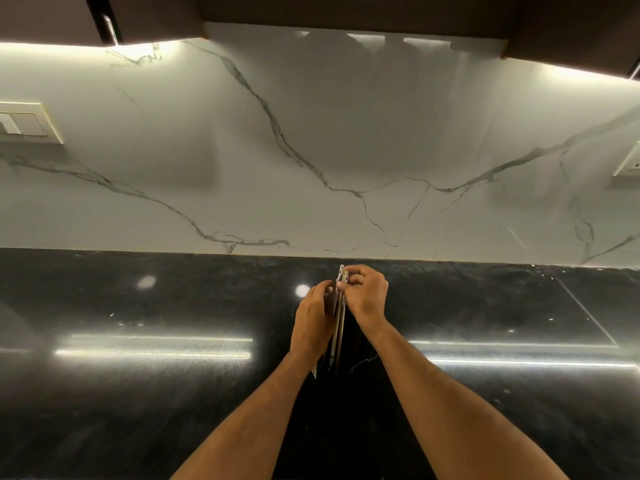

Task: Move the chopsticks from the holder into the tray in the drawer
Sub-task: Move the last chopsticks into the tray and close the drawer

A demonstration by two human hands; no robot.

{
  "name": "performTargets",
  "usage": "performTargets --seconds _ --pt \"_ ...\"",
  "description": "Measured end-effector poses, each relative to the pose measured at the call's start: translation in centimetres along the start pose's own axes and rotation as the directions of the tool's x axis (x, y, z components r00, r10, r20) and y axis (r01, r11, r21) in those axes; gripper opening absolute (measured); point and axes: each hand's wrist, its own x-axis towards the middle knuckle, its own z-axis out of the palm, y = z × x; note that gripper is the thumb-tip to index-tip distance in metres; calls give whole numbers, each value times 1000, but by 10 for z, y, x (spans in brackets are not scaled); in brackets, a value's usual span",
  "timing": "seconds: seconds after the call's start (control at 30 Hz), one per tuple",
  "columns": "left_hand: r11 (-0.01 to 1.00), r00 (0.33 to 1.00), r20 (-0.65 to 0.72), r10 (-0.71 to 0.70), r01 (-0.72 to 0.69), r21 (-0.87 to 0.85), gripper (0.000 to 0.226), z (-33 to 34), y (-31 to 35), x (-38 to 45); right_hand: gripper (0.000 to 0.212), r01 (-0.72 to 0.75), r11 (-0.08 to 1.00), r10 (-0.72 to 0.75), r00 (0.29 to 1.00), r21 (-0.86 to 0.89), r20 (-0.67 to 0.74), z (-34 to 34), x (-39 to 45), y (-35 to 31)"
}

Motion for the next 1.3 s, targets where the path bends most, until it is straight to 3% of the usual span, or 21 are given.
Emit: performTargets --seconds 0.2,0.37,0.5,0.67,0.9,1.17,1.3 --pt "974 997 35 -62 68 -217 14 -10 29 6 31 33 976 -21 998 214 -55 -33 9 -51" --pt "867 978 140 -156 203 -455 16 -28 65 3 27 117 968 -112 993 222 -36 -62 0 -90" --pt "844 972 161 -171 229 -484 14 -46 83 -15 11 68 970 -82 995 233 50 -88 -19 -110" --pt "854 971 178 -160 226 -469 14 -68 103 -48 9 104 969 -124 989 223 77 -115 -51 -134" --pt "865 974 194 -118 197 -461 13 -90 118 -90 9 278 925 -247 958 259 -148 -155 -85 -179" --pt "880 977 158 -144 199 -432 16 -105 128 -114 9 480 817 -300 827 320 -475 -207 -109 -212" --pt "782 960 105 -261 274 -560 21 -105 137 -109 12 527 747 -267 797 407 -541 -224 -120 -214"
